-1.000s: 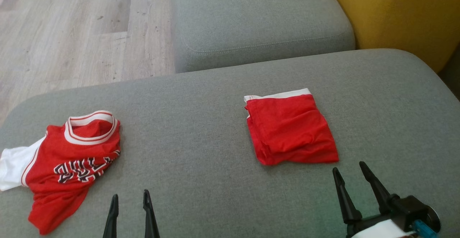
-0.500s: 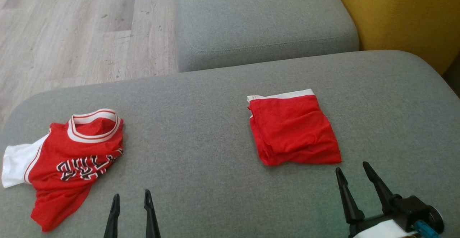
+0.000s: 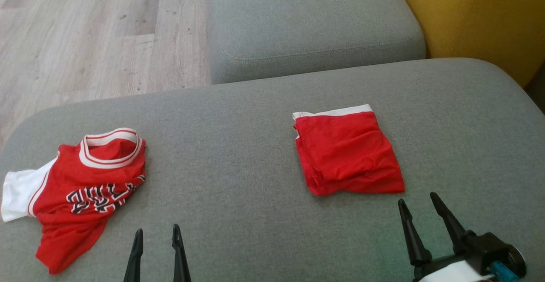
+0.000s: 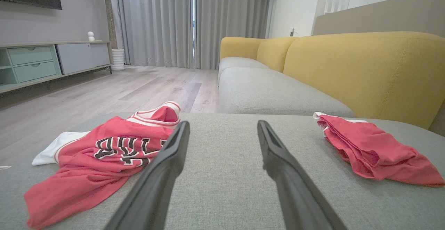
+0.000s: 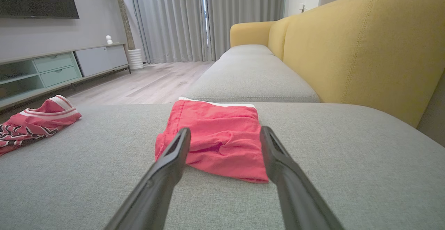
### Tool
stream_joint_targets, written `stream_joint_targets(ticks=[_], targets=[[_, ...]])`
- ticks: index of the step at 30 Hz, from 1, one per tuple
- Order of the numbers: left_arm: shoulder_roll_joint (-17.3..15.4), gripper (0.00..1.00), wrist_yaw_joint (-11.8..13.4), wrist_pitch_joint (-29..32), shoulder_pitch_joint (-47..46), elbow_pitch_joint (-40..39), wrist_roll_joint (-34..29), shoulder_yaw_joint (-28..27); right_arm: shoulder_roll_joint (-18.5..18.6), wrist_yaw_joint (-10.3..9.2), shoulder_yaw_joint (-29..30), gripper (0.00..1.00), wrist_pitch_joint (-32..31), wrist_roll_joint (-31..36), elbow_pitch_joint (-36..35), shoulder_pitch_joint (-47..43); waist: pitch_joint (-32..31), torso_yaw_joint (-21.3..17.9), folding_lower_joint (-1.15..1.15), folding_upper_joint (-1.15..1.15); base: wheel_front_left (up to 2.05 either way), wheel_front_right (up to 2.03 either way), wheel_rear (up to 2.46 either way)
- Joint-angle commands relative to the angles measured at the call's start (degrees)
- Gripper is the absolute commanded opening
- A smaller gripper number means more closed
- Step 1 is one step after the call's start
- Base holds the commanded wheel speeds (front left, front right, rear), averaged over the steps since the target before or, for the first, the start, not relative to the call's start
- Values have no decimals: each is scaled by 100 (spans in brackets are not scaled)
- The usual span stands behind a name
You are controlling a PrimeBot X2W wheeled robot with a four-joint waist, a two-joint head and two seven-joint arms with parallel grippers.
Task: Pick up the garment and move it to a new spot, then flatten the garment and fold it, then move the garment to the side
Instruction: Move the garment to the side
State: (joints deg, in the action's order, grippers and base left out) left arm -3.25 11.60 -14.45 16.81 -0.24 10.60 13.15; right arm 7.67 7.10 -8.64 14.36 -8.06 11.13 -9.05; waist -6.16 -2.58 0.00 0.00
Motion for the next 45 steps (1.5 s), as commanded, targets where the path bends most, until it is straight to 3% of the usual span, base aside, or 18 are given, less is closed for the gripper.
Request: stream_joint_targets(ticks=[1, 15, 22, 28, 33, 45], targets=[[37, 100, -7, -55, -227, -202, -33, -165, 33, 39, -89, 100, 63, 38, -162, 86, 6, 0, 0, 0, 0, 0, 0], [37, 100, 10, -55, -399, -227, -34, -6, 118, 39, 10, 100, 63, 26, -139, 287, 548, 91, 0, 0, 0, 0, 0], [37, 100, -16, -55, -683, -258, -63, 206, 232, 39, 246, 100, 63, -59, 115, 842, 1074, 197, 0, 0, 0, 0, 0], [37, 100, -46, -55, -1077, -278, -93, 379, 423, 39, 487, 100, 38, -179, 903, 1716, 1481, 356, 0, 0, 0, 0, 0], [37, 100, -66, -55, -1276, -236, -70, 471, 558, 39, 596, 100, -477, -381, 1767, 2562, 1681, 461, 0, 0, 0, 0, 0], [37, 100, -91, -55, -1557, -157, -108, 609, 646, 39, 202, 100, -707, -575, 3419, 3760, 2074, 589, 0, 0, 0, 0, 0]])
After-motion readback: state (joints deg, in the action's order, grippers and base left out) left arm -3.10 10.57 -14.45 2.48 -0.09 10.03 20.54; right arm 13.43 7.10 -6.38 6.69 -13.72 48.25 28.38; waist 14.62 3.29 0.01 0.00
